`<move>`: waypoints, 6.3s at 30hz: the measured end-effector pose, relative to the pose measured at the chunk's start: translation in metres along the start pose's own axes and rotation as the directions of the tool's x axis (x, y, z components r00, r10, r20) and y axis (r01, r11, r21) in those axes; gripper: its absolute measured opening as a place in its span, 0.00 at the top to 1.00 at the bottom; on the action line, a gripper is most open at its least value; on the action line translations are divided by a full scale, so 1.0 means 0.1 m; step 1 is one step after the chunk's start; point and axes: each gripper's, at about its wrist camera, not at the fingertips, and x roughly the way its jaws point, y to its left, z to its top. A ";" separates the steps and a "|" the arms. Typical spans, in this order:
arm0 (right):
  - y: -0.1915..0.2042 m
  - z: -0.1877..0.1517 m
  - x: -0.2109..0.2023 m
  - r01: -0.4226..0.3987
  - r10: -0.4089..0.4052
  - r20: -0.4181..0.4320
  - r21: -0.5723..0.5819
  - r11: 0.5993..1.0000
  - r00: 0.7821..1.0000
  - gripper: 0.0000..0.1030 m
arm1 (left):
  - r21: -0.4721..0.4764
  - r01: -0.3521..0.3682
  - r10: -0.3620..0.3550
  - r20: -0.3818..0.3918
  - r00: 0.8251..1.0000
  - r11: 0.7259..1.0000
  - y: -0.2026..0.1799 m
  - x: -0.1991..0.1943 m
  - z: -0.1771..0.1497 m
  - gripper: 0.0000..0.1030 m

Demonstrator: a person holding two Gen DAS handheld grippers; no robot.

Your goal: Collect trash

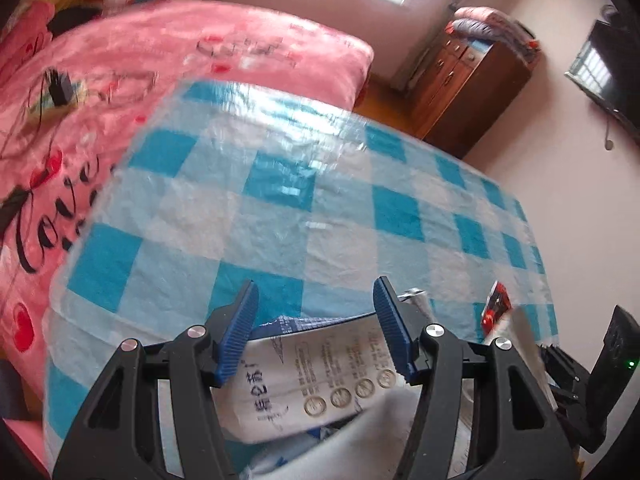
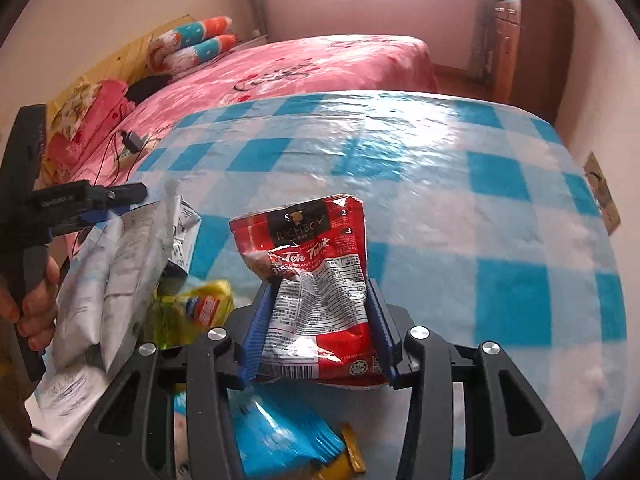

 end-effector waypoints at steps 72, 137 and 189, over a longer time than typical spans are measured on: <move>0.25 -0.66 -0.90 -0.120 0.102 0.160 0.107 0.987 0.982 0.56 | 0.353 -0.001 -0.023 0.063 0.998 0.936 0.10 -0.87 -1.25 0.20; 4.05 -1.06 -0.15 -0.566 0.508 -0.256 -0.282 0.774 0.822 0.14 | -0.427 -0.379 0.488 0.180 0.854 0.821 3.27 -2.58 -2.70 0.12; 1.81 -1.10 -1.05 -0.415 0.446 0.149 -0.199 0.888 0.883 0.05 | -0.007 -0.205 0.204 0.117 0.972 0.979 0.86 -1.80 -2.21 0.12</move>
